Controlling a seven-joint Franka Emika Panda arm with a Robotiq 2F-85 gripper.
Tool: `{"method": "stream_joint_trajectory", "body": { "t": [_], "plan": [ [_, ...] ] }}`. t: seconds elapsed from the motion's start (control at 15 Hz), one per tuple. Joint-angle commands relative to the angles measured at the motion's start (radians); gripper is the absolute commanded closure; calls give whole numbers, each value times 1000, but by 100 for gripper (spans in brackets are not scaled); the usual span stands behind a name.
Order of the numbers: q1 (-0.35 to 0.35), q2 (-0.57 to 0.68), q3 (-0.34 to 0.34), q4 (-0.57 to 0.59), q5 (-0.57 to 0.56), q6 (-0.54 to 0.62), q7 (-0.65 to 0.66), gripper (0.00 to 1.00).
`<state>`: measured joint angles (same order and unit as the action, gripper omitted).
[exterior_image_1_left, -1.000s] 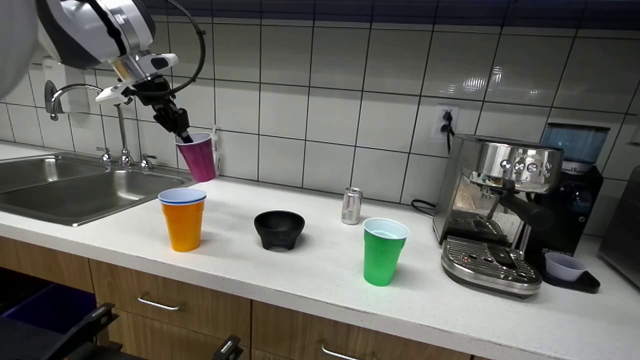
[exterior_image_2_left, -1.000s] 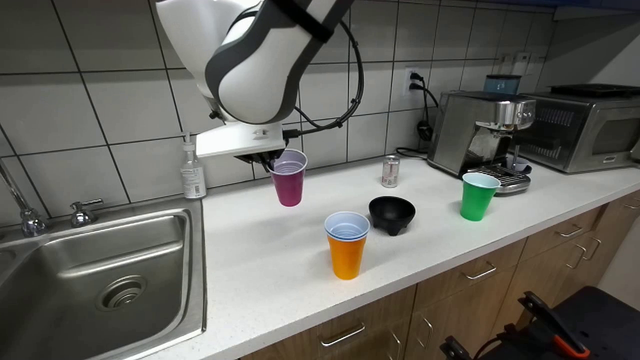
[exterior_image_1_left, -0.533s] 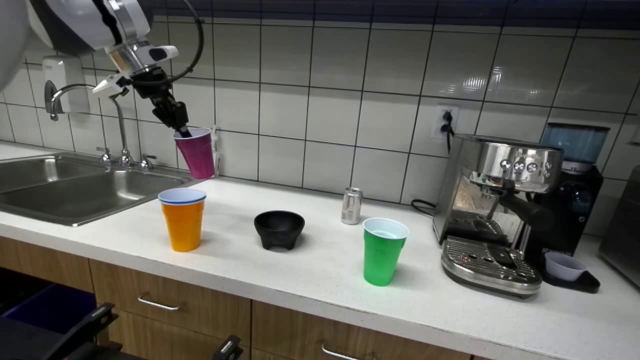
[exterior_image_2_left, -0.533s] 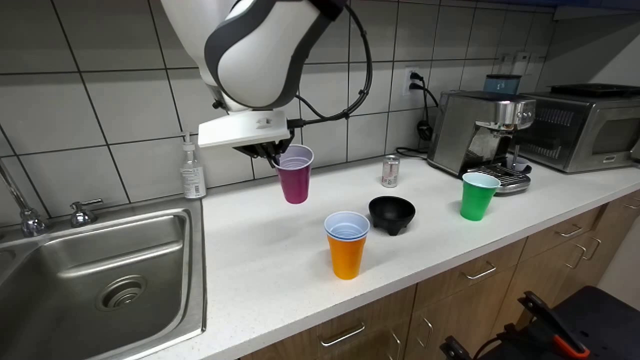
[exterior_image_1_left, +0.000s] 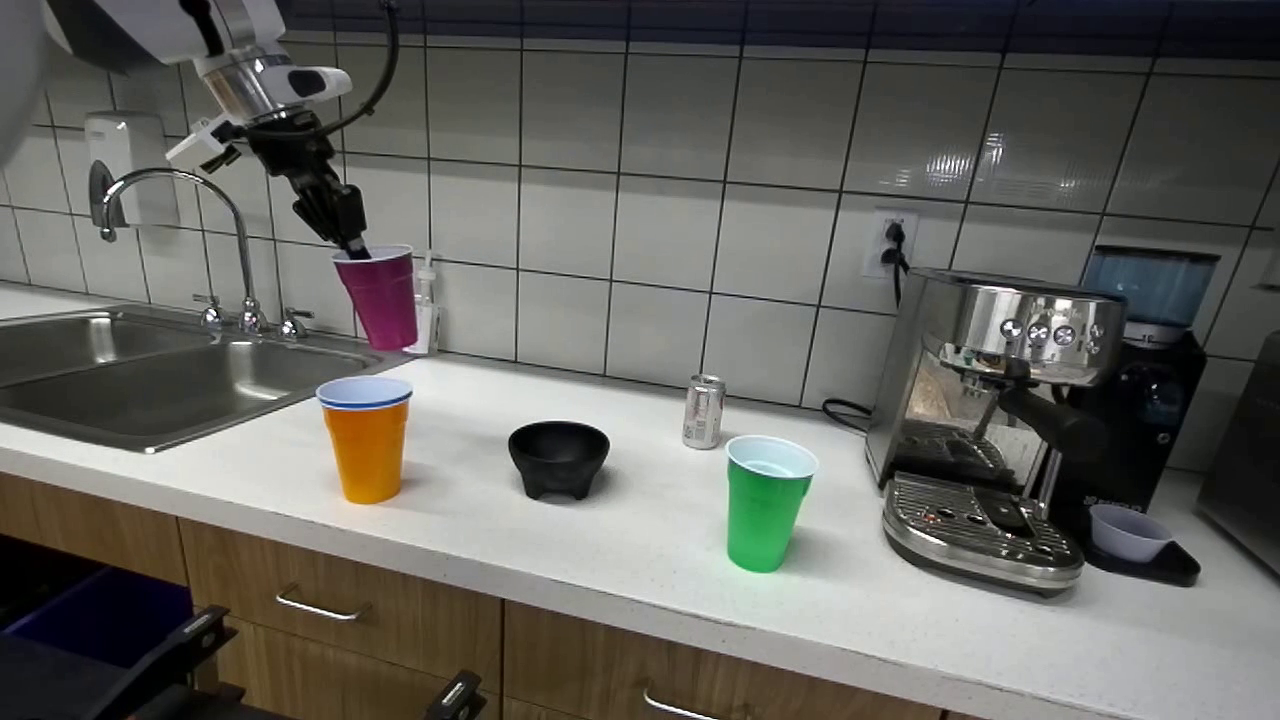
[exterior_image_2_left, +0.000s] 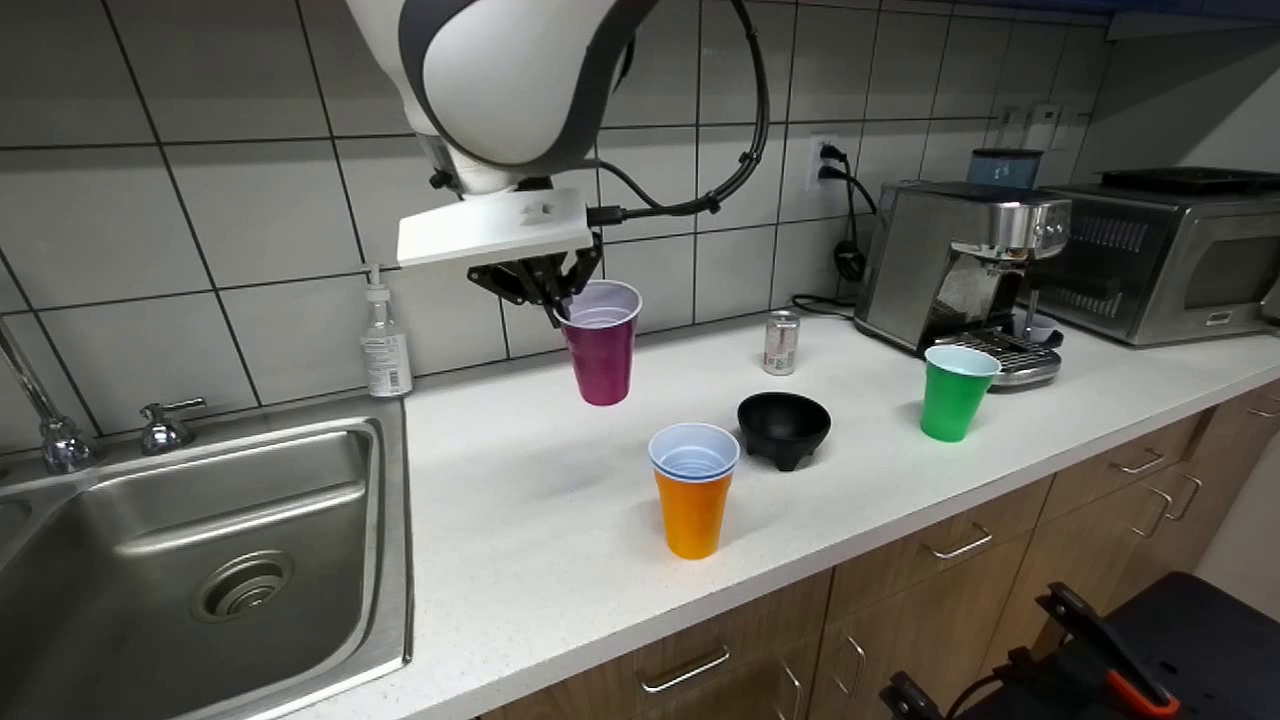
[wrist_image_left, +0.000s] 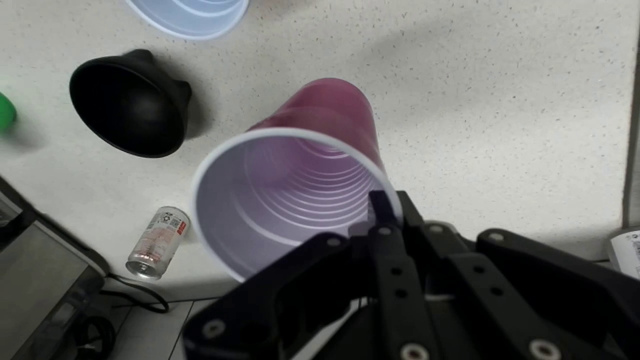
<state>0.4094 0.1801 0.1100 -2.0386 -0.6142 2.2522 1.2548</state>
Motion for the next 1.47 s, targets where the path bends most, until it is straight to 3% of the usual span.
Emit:
{"method": "stream_joint_trajectory", "body": {
  "t": [0.0,0.6,1.4],
  "plan": [
    [-40,-71,39,-47,50,-48,-52,99],
    [-69,-136,58,-107,99,-131,-94,99],
    [-93,-198,77,-228,149,-101,-135,99]
  ]
}}
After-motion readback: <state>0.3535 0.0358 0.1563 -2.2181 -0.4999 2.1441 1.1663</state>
